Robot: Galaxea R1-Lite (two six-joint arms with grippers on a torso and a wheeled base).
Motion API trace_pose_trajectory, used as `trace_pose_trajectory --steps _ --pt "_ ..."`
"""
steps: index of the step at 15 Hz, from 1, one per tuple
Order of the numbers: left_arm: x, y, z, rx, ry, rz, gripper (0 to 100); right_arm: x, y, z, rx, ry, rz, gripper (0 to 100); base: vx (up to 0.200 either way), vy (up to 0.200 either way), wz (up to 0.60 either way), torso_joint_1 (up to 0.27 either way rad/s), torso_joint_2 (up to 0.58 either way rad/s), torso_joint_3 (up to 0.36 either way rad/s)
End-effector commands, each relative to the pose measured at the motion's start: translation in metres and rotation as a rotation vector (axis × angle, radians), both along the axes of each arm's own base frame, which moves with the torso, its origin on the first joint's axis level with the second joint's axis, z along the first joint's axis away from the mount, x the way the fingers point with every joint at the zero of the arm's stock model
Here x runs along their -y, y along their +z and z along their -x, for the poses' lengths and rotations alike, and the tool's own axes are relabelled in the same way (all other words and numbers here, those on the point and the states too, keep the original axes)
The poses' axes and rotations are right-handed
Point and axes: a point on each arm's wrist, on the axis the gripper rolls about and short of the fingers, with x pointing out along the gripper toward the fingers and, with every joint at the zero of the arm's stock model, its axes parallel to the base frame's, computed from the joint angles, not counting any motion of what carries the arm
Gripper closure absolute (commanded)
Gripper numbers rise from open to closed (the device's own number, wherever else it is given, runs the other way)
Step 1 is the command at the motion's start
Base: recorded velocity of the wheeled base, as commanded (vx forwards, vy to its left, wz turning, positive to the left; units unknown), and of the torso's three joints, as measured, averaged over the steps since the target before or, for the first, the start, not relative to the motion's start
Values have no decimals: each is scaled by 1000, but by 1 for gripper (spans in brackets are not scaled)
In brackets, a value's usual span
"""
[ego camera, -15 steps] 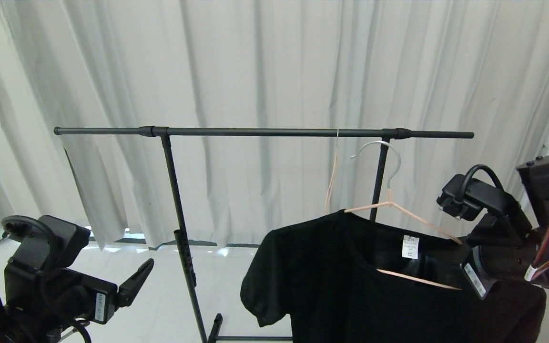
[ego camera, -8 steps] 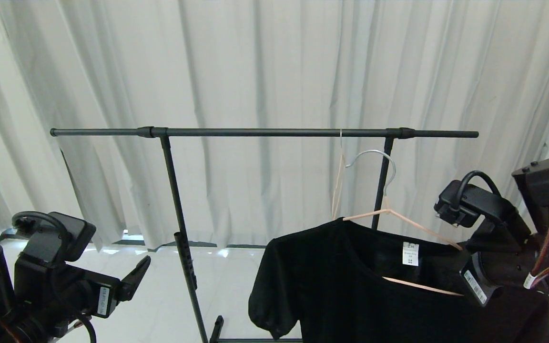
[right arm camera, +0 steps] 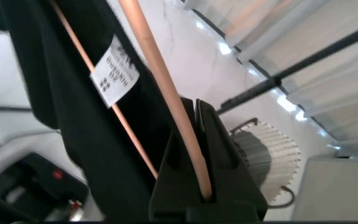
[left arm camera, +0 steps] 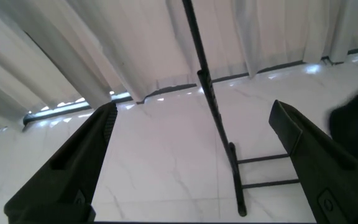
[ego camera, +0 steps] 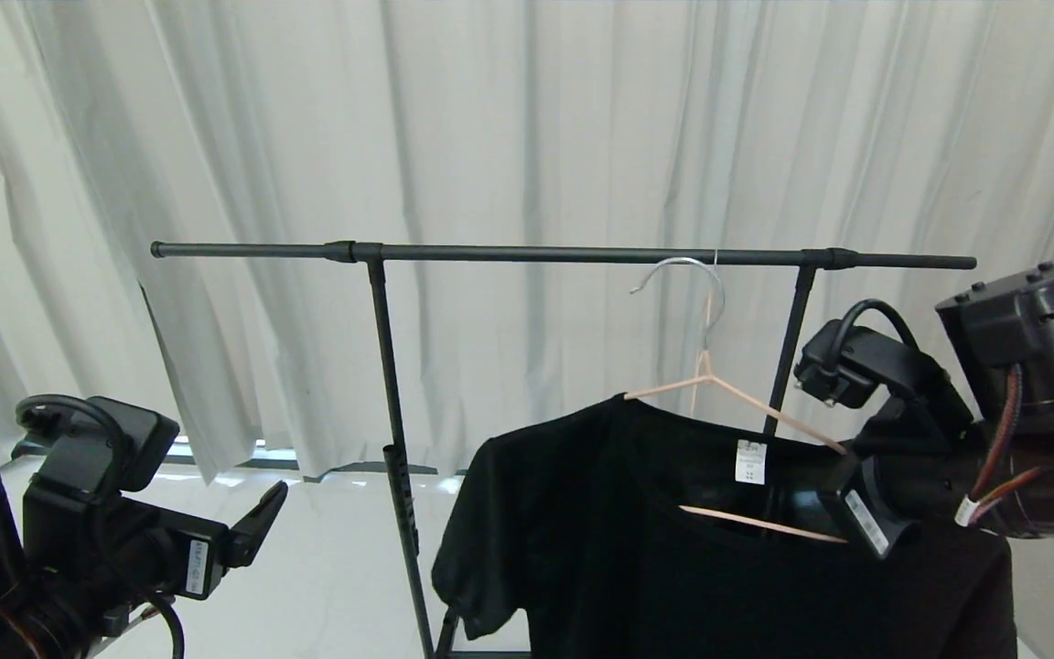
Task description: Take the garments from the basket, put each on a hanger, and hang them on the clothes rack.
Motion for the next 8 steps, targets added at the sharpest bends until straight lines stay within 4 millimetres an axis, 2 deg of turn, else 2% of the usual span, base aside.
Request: trace_pose_trajectory --steps 1,5,8 --pt "0 0 0 0 -1 -1 0 -33 3 -17 -16 -34 3 100 0 0 0 0 0 0" --pt "0 1 0 6 -1 1 0 -73 15 -42 -86 -214 4 100 0 0 0 0 0 0" --pt "0 1 0 6 -1 1 0 -85 24 -56 -128 -373 -10 100 0 0 0 0 0 0"
